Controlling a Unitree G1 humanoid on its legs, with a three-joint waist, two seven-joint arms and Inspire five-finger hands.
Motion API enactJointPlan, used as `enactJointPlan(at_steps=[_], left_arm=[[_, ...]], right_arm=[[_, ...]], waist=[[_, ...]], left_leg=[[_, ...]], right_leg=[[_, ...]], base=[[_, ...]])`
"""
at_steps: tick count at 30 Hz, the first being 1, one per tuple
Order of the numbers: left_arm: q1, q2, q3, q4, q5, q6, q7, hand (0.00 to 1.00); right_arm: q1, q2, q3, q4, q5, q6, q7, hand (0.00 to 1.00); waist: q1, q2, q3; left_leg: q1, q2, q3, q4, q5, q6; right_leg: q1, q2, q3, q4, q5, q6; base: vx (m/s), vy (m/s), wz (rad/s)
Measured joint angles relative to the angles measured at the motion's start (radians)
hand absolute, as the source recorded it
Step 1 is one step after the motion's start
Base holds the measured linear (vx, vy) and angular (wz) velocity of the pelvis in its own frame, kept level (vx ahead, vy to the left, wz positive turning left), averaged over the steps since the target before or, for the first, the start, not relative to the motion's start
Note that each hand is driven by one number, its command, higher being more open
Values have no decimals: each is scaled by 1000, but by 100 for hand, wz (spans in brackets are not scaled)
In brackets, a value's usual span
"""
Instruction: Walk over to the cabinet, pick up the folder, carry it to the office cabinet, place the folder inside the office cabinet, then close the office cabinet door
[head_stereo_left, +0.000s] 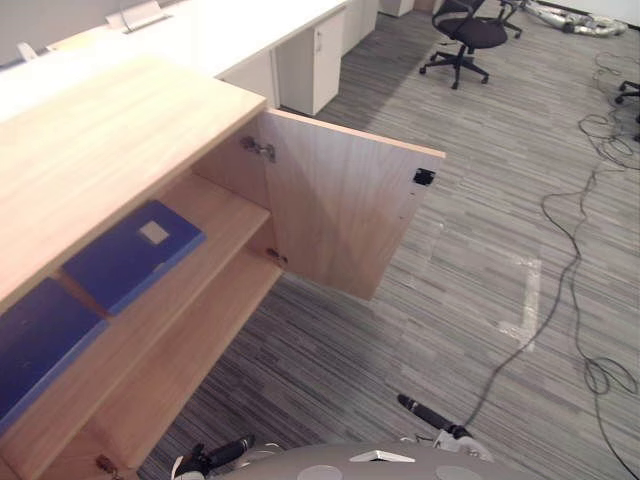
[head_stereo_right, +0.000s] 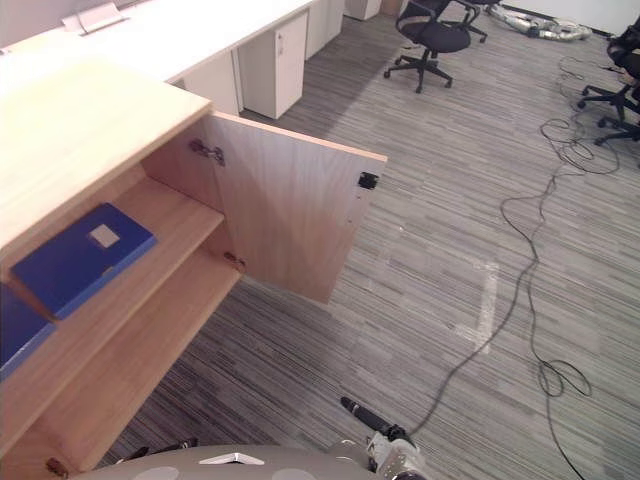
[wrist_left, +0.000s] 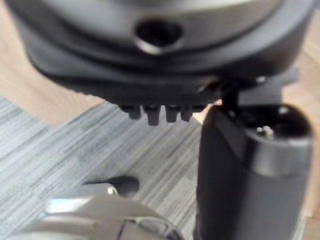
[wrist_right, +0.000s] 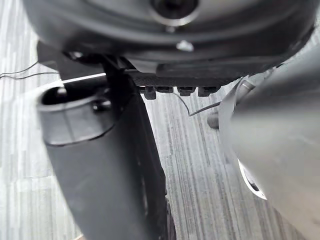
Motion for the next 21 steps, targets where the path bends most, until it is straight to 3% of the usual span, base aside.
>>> enactJointPlan(at_steps=[5,11,15,21], left_arm=[[-10,5,-42,-4,-5,0,6,100],[-11,29,-93,-9,-8,-1,2,100],[-10,37,-136,-15,-8,-8,-4,100],[-3,41,-147,-16,-9,-26,-15,100]], right_arm=[[2,-29,40,7,3,-1,-1,100],[-19,-74,157,-168,4,1,-1,100],[-112,-175,188,-343,4,-2,-18,100],[-299,-331,275,-396,4,-45,-35,100]], waist=[[-5,6,-3],[-4,-8,-7],[-3,-11,-9],[10,-12,-8]], left_leg=[[-5,30,-42,-12,16,-24],[-15,1,-55,-17,22,-16],[-25,-34,-71,-13,30,-3],[-29,-49,-103,-13,36,8]], right_leg=[[37,53,-30,-70,18,-24],[52,41,-33,-133,71,-11],[55,19,-27,-160,113,-4],[60,7,-27,-165,138,-7]], base=[[34,-116,11],[-29,36,3],[-67,83,5],[-91,21,10]])
